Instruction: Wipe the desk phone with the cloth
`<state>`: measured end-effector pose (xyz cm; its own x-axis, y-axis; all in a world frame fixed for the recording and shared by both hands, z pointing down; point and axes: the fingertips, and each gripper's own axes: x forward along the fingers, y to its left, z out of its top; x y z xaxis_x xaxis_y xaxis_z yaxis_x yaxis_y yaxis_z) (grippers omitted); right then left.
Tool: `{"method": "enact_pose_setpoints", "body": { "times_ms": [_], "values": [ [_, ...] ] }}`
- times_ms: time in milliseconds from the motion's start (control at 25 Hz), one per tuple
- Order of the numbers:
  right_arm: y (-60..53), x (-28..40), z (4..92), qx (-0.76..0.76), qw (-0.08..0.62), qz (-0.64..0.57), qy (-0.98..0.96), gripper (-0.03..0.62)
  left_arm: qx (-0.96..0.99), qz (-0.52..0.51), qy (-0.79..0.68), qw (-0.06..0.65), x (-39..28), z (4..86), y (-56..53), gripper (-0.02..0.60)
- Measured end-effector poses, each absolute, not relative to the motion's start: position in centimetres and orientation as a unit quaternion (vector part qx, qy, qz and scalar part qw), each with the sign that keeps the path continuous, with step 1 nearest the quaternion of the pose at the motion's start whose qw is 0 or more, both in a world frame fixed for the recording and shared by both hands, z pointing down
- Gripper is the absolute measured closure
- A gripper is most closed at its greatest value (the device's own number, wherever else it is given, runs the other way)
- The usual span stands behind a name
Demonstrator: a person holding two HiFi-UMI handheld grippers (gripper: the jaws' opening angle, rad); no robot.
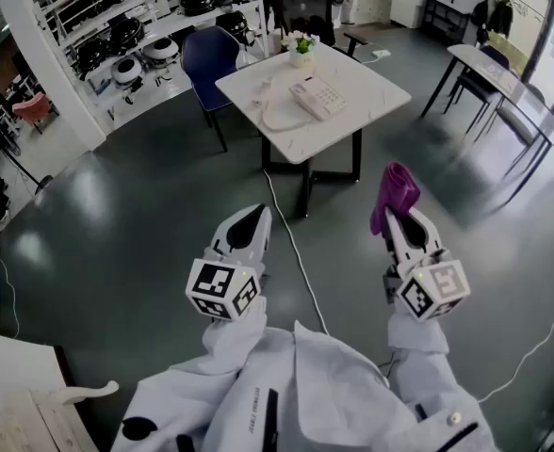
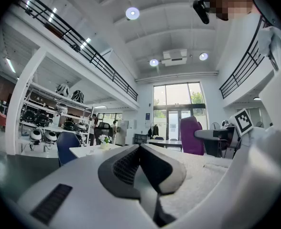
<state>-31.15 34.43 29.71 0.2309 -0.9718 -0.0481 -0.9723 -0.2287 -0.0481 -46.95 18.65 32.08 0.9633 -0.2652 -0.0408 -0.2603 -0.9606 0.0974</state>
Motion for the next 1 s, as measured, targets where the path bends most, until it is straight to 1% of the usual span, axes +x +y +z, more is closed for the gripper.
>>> {"method": "enact_pose_setpoints", "body": {
  "times_ms": [400,800,1000],
  "values": [
    [34.3,-30.2,30.3,-0.782,0.039,-0.005,0.622,0.557,0.989,-0.022,-0.136,0.051,-46.3,32.5,18.5,0.584],
    [34.8,-26.3,30.7,-0.788,0.050,-0.012,0.614,0.557,0.989,-0.021,-0.138,0.056,-43.1,32.8,18.9,0.584],
    [35.1,-24.1,31.8,-0.789,0.042,-0.018,0.613,0.556,0.988,-0.017,-0.140,0.065,-41.3,34.1,19.9,0.584]
  ]
}}
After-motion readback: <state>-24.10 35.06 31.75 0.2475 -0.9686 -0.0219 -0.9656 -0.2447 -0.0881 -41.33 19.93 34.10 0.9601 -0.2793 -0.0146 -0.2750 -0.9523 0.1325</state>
